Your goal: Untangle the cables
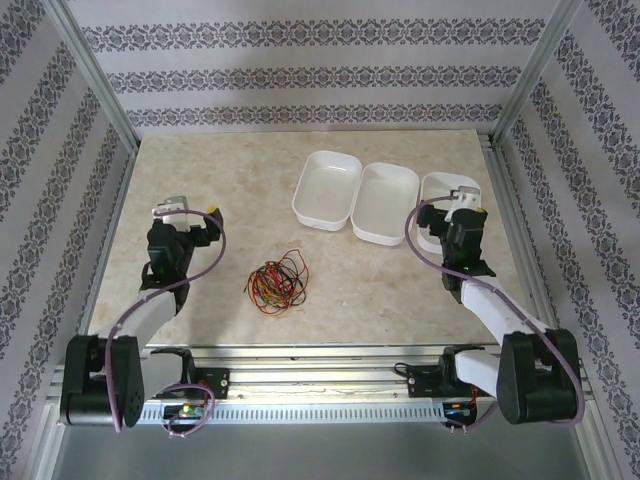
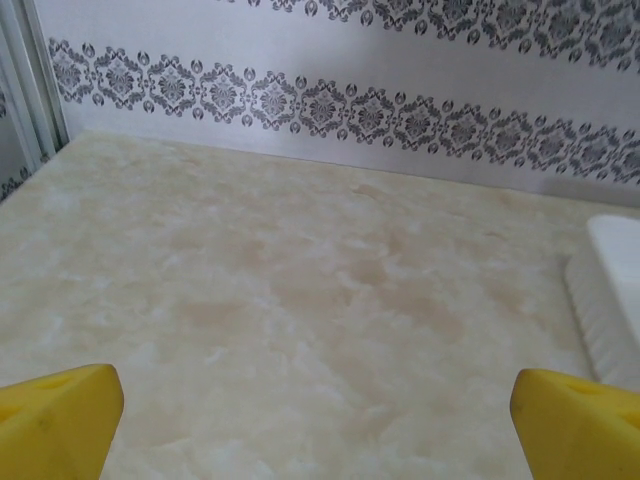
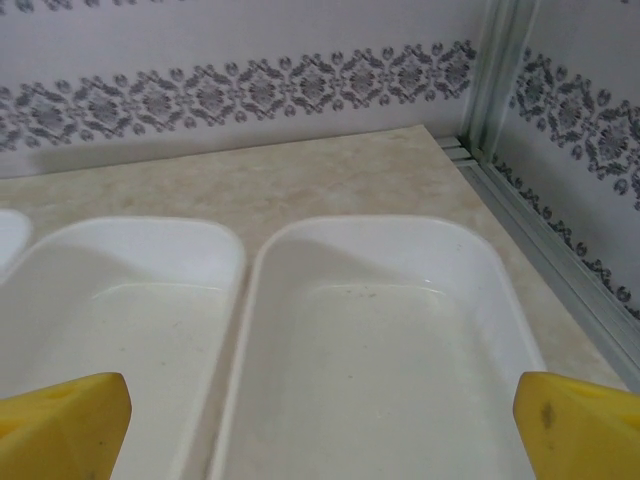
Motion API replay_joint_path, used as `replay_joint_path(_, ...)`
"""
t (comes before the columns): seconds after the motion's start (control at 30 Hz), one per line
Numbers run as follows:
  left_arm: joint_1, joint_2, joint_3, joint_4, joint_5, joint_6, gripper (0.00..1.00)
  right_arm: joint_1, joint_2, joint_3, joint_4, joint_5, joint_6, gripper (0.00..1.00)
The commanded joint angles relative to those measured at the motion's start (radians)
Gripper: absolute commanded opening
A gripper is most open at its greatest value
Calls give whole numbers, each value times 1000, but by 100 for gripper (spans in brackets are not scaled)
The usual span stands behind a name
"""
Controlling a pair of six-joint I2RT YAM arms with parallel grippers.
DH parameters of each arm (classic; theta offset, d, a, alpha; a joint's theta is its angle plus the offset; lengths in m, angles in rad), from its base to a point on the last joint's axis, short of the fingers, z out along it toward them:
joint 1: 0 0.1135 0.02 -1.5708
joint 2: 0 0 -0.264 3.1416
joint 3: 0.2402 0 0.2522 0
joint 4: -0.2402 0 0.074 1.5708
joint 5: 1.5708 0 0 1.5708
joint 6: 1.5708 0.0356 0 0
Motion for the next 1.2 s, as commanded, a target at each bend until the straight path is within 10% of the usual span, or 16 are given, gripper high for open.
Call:
replay_joint_path(0.0, -46, -94, 29, -261, -18, -144, 99, 94, -59, 79, -252, 99, 25, 98)
replay_joint_path(0.4, -210, -397, 84, -908, -38, -448, 100, 497, 32, 362, -738, 72, 219, 90)
replay_joint_path(0.67, -467, -253, 47, -827, -34, -599, 100, 638, 227, 475, -801, -103, 349, 78)
replay_joint_path(1.17, -513, -19, -27, -567, 80, -670, 78, 728, 526, 644, -801, -285, 379, 63)
